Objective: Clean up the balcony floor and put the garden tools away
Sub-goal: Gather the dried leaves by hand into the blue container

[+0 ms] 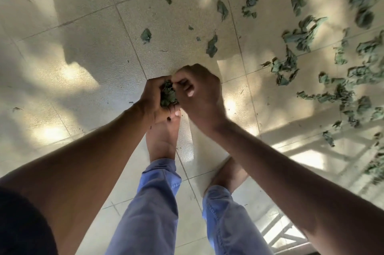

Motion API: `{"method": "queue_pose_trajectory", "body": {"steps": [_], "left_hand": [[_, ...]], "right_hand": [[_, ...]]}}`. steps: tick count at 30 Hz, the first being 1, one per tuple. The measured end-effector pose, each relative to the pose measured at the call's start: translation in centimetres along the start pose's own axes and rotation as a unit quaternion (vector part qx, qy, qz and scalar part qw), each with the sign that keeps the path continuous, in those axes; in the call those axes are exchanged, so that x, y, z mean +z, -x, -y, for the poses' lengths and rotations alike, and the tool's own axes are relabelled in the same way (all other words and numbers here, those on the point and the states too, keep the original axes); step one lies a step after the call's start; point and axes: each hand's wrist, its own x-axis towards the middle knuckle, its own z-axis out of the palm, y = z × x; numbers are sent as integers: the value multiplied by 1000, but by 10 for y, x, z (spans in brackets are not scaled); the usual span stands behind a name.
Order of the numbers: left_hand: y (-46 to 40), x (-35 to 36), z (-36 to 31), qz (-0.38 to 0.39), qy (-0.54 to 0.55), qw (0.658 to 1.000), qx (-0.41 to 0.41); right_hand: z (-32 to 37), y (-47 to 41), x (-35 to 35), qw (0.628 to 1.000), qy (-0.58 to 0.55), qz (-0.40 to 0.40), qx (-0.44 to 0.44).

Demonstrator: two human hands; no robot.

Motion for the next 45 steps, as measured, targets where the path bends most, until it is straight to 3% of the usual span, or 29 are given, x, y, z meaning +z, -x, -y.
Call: {"method": "queue_pose_trajectory", "body": {"steps": [3, 8, 11, 16, 19, 23, 28, 31, 33, 34, 35, 37, 38, 41, 43, 44, 45], "left_hand": [[0, 11, -5, 43, -30, 999, 7], [-7, 11, -14, 40, 49, 998, 1], [-13, 7, -18, 35, 71, 997, -14], [-14, -1, -21, 42, 56, 997, -24], [-15, -6, -24, 45, 65, 996, -30], [-17, -9, -31, 30, 54, 998, -7], [-21, -11, -41, 20, 41, 999, 28], [-29, -23, -52, -5, 68, 996, 52], [-38, -32, -35, -83, 50, 992, 81], [-43, -50, -11, -126, 57, 989, 52], [-47, -67, 25, -117, -72, 987, 86], [-49, -81, 69, -193, -316, 907, 201], [-55, -86, 84, -212, -362, 877, 235], [-52, -86, 92, -183, -402, 859, 257], [-78, -98, 70, -181, -361, 889, 213], [-81, -100, 43, -131, -276, 938, 162], [-75, -99, 10, -27, -85, 991, 95]], "right_hand": [[7, 4, 8, 997, 60, 52, -16], [-40, -33, 3, 988, 148, -36, 12], [-85, -59, 1, 960, 273, -6, 67], [-117, -82, 1, 945, 312, 74, 59], [-124, -81, 6, 948, 301, 89, 53], [-105, -75, 11, 974, 212, 51, 67], [-28, -55, 26, 996, 51, 52, -47], [0, -48, 40, 981, 99, 140, -89], [8, -48, 50, 969, 130, 176, -112], [11, -50, 53, 969, 131, 173, -121], [13, -54, 54, 971, 128, 158, -127], [14, -69, 57, 977, 128, 109, -132], [11, -79, 59, 978, 138, 89, -128], [-4, -108, 75, 974, 186, 89, -96], [-15, -125, 92, 963, 223, 125, -90], [-19, -132, 99, 955, 242, 149, -91], [-22, -138, 106, 946, 260, 173, -91]]}}
